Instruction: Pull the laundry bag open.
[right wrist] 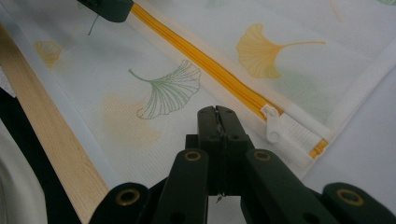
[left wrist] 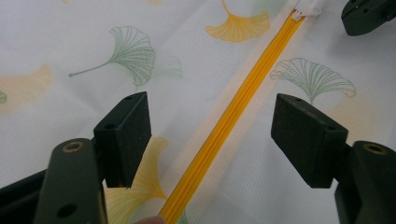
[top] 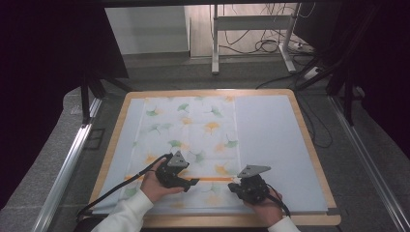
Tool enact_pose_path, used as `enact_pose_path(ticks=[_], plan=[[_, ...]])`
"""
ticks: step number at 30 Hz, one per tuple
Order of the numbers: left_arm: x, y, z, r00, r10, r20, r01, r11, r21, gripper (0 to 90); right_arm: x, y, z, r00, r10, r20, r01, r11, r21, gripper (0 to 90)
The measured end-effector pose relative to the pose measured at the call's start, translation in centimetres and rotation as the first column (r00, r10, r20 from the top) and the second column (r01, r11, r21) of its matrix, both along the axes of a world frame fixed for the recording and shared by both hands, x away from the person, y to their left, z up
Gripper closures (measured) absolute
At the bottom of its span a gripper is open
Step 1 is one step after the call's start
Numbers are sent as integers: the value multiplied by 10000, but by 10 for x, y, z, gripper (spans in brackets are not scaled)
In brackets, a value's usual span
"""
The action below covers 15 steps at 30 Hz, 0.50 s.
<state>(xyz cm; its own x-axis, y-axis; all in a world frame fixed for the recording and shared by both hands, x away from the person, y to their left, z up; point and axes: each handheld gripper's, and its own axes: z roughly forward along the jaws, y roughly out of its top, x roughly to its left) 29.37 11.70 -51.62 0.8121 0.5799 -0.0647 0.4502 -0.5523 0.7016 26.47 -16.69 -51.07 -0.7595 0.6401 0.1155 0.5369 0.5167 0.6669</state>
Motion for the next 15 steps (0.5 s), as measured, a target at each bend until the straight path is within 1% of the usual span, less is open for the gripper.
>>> enact_pose_path(ticks=[7,8,12,15], plan=[[2,-11,1,9999,-143,-56,143,9999,-75,295,-1,-1,0,10000,-15,7,15,10000,-11,889],[3,-12,1,9998,-213,4,213,9998,31,296,-2,-1,0,10000,-30,-5,30,10000,0,889],[6,-18,0,9998,-183,-84,182,9998,-95,301,-7,-3,0,10000,-59,12,59,10000,-18,889],[8,-25,-2,9995,-276,-123,275,9996,-26,304,-8,-5,0,9999,-101,-19,101,9999,0,890]])
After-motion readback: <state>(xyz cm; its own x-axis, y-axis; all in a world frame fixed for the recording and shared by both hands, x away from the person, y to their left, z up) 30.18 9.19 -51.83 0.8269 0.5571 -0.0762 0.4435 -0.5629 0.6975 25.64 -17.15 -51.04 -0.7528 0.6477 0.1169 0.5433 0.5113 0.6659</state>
